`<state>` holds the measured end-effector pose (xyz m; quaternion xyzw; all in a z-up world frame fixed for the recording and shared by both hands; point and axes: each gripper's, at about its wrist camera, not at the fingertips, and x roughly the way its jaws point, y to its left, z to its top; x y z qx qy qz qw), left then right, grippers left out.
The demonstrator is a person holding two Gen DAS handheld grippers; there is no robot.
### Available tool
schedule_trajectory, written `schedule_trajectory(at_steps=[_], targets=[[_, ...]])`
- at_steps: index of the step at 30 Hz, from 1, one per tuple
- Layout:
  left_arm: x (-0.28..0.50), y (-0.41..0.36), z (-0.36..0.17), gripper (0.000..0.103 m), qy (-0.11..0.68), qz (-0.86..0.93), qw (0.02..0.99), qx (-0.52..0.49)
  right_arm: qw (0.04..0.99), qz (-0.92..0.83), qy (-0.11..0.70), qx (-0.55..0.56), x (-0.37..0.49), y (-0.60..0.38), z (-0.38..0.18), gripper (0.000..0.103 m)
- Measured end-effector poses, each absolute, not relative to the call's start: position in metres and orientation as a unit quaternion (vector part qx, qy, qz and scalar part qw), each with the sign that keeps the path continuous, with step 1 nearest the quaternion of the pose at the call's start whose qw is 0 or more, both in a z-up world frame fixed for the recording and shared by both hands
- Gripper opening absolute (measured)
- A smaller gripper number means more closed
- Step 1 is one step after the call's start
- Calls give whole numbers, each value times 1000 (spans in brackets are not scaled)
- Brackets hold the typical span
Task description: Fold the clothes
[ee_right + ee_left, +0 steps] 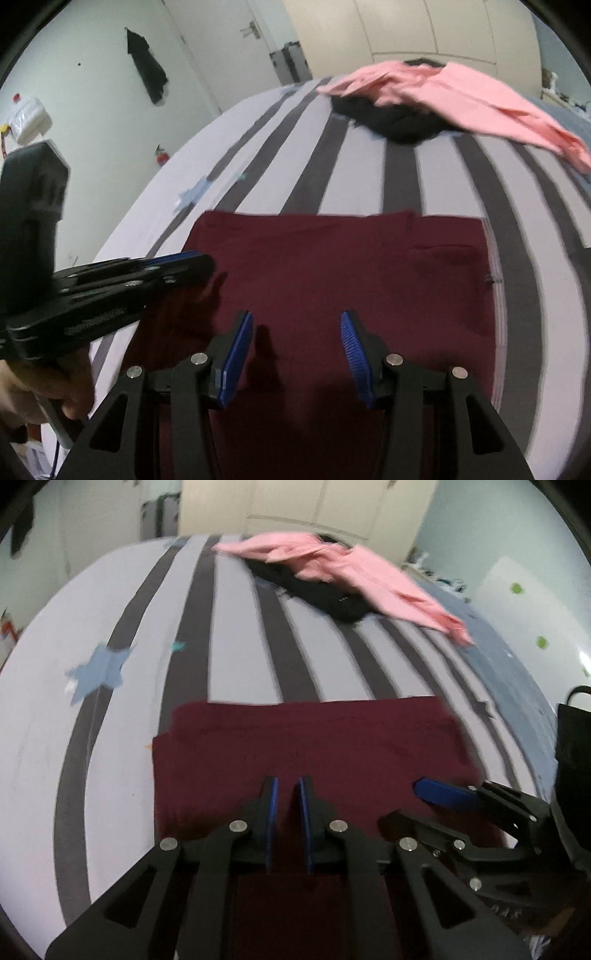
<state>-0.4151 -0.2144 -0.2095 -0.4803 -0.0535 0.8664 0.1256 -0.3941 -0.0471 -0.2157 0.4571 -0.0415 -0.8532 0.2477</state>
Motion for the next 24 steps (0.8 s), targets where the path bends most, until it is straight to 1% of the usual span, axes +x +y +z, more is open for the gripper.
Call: schedule_trajectory(at_steps=[2,4,7,9,10,13,16,18,21,24], targets=[[-421,-222,-217,2,-61,863,116,-488,242,-855,-32,458,-408,-55,-223,46],[-417,-229,-214,2,-63,867,108,-483,233,-857,-45,458,-421,-52,-223,44],[-407,-242,-204,2,-85,869,99,-477,219,-859,-66,457,-440,-46,-222,44],[-390,-248,-194,2,-94,871,92,-473,213,-867,-104,438,-442,-28,-204,44],[-376,-249,-186,2,-94,874,95,-468,212,-871,-116,427,-438,-20,-196,45],[-329,-243,-170,2,-75,878,115,-459,215,-870,-127,426,-410,-1,-182,46],[-285,-231,-163,2,-63,874,131,-464,220,-871,-95,429,-360,7,-177,46],[-258,-222,-163,2,-60,870,135,-469,226,-870,-74,432,-321,9,-176,46],[-222,-210,-164,2,-49,872,132,-468,241,-860,-69,446,-268,11,-181,46],[-200,-210,-180,2,-35,870,114,-478,248,-852,-57,457,-228,9,-190,46]])
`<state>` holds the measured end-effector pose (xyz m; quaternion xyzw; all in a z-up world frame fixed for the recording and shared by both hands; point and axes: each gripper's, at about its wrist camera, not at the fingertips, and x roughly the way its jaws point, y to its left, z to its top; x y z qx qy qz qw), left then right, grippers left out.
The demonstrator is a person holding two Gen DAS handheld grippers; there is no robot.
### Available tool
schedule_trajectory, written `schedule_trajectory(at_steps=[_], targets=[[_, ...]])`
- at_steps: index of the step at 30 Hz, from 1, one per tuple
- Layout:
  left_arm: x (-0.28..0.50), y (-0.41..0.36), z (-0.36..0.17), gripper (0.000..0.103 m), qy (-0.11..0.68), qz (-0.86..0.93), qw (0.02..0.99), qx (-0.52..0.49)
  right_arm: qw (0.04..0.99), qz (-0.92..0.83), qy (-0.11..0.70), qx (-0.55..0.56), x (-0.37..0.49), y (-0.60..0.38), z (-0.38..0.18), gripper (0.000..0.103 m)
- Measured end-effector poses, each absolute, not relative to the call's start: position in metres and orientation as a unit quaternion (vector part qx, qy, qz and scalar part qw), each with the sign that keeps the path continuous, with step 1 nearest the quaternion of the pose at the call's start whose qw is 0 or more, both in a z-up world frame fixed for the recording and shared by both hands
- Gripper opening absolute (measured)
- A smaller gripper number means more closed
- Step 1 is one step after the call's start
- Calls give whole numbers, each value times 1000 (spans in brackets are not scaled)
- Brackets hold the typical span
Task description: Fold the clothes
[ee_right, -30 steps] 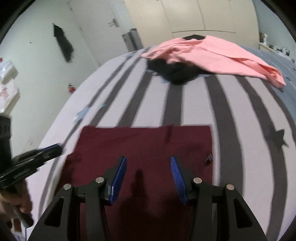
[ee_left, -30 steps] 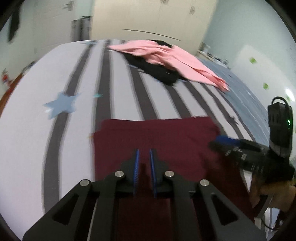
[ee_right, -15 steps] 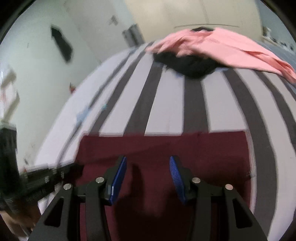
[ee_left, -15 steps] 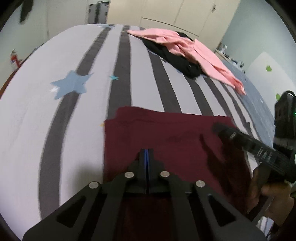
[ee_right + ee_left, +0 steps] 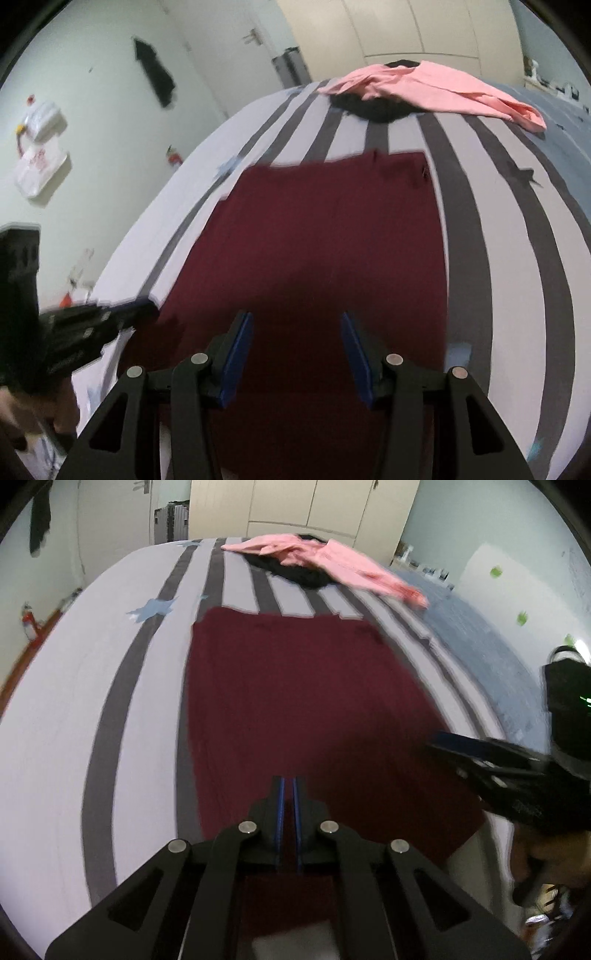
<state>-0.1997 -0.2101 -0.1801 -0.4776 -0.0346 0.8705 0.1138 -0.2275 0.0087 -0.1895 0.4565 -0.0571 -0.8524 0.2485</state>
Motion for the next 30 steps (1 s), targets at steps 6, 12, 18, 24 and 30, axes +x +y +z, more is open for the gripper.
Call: schedule_trajectory(at_steps=[6,12,18,24,30], targets=[[-167,-233,-223,2,-61,869,91,-482,244,-842,-20,480,-170,10,-232,45],[-166,-227,-207,2,-45,870,75,-485,238,-857,-9,458,-149,16,-231,44],[-148,-235,-197,2,-27,877,65,-476,205,-867,-39,453,-142,47,-204,46],[-139,-255,-224,2,-41,863,23,-503,188,-861,-31,472,-132,67,-229,41],[-155,-265,-186,2,-64,885,1,-461,174,-857,-55,483,-137,72,-211,41]])
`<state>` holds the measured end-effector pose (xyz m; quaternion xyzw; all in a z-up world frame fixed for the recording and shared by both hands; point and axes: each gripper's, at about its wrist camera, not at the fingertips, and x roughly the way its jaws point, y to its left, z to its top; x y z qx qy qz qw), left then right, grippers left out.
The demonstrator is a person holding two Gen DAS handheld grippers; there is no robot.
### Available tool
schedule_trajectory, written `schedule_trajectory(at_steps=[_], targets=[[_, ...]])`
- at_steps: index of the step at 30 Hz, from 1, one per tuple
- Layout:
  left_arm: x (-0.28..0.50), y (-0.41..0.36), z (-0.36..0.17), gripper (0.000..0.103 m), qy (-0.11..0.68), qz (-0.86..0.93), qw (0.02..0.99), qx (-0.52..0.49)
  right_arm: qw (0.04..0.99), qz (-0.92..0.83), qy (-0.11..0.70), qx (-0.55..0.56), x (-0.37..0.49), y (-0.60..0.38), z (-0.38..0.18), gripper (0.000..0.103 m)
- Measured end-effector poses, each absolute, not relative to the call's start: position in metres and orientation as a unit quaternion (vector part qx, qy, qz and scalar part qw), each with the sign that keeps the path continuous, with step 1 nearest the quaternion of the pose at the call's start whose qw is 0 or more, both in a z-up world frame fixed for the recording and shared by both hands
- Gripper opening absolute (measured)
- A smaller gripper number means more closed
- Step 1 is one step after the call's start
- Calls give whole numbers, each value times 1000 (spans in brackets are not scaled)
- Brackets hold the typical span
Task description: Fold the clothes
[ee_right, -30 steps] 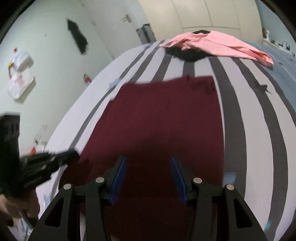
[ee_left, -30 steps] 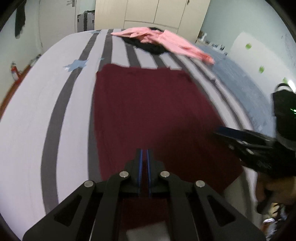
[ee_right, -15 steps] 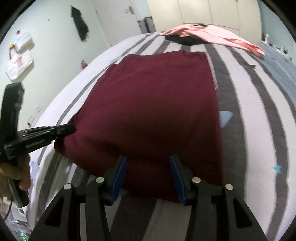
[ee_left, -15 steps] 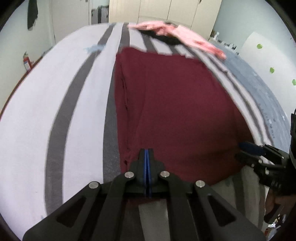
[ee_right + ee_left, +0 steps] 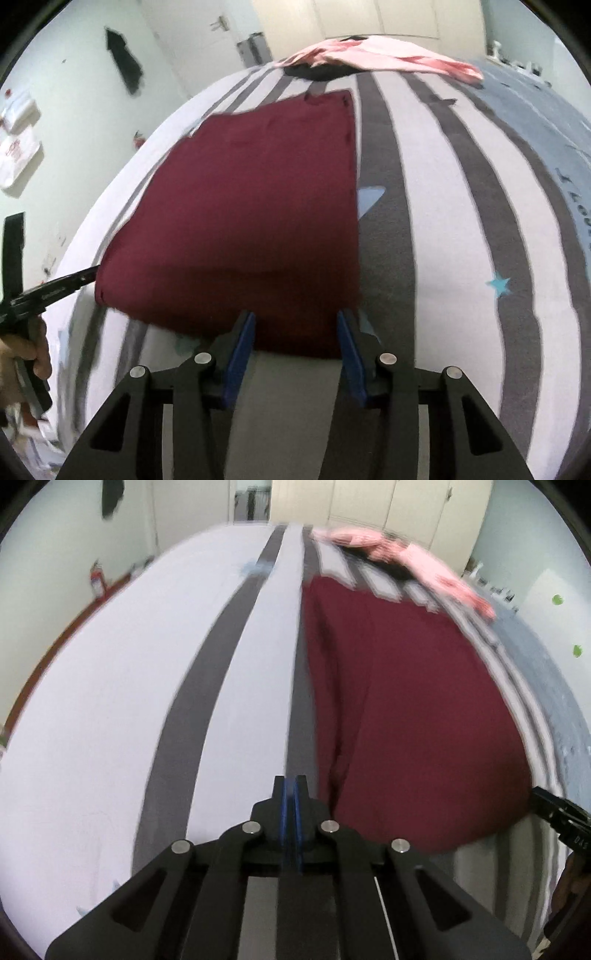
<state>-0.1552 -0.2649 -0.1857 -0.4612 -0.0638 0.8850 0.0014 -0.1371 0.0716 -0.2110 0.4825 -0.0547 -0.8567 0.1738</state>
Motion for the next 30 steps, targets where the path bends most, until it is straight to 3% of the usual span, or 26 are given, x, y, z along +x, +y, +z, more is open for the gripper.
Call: schedule_trajectory(at_steps=[5,10,15,20,25,30], targets=[[-185,-235,-163,2,-41,905,65,-419,184,-875,-62,443,-162,59,-184,41],[-212,-225,-199,2,-17,894,61,-443,183,-883,-59,429,-193,53,-187,41],[-203,-253,-226,7,-87,886,29,-455,176,-872,-52,454,-204,56,-226,40],[-215,-266,-218,7,-102,881,-17,-462,174,-870,-63,458,-206,61,-218,40],[-244,-251,-189,7,-71,902,24,-426,157,-879,-79,442,-223,71,-197,41],[-287,-228,-193,7,-36,904,54,-423,169,-886,-68,426,-258,59,-189,41]])
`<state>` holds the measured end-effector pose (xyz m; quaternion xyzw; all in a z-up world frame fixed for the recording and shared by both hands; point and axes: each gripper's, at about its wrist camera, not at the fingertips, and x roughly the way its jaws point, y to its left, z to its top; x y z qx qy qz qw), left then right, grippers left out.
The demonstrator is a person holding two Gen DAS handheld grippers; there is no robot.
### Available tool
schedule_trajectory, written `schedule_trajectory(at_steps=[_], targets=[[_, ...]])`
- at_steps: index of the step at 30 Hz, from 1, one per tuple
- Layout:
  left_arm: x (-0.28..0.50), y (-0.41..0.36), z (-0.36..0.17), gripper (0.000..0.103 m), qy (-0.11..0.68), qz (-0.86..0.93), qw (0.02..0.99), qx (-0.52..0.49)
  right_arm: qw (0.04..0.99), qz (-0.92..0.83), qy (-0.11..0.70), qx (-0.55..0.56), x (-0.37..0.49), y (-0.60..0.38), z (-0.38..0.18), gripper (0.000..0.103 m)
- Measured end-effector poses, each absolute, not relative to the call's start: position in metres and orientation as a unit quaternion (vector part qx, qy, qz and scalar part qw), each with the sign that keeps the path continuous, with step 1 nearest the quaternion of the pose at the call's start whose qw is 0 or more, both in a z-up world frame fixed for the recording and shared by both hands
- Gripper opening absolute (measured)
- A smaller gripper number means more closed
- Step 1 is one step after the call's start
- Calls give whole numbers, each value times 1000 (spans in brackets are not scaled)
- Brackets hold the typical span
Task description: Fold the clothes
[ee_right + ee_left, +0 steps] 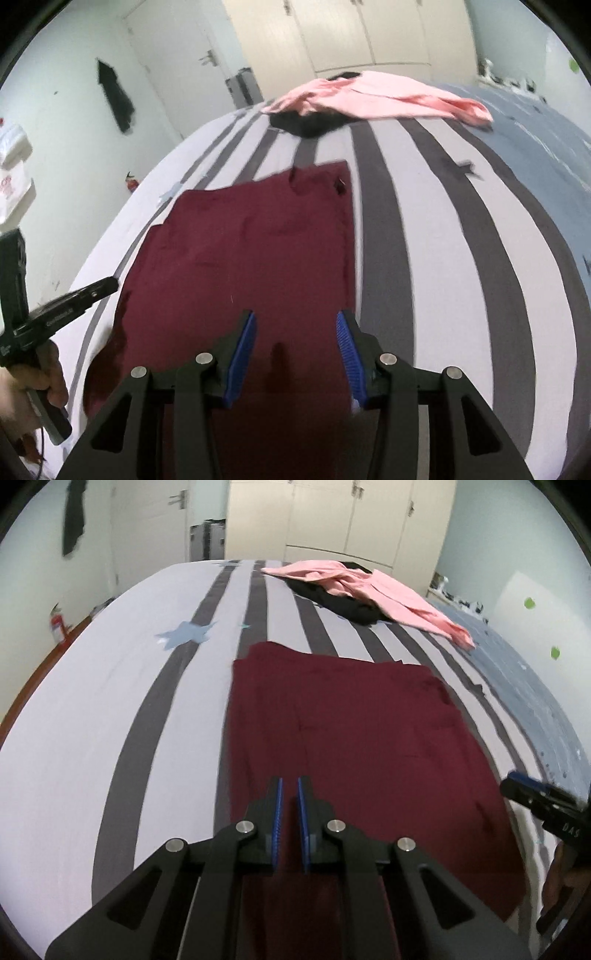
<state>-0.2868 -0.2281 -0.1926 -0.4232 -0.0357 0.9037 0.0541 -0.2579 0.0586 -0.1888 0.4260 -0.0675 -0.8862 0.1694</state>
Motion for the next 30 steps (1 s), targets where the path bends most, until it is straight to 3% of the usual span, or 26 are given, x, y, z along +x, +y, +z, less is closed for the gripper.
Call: schedule_trajectory(at_steps=[5,9,15,20,24,30], targets=[[-302,-238,-224,6,-37,892,35,-449,177,-879,-55,440,-288,43,-209,41],[-305,-247,-213,6,-43,897,11,-440,180,-871,-67,451,-294,46,-228,40],[-341,-243,-187,5,-30,916,37,-398,172,-881,-100,430,-316,55,-203,42],[-386,-232,-205,6,13,908,44,-416,169,-888,-91,418,-353,47,-203,42],[-402,-248,-228,6,2,896,24,-444,157,-882,-85,435,-381,43,-220,42],[-396,-259,-213,6,-22,907,21,-420,108,-894,-118,419,-388,70,-214,40]])
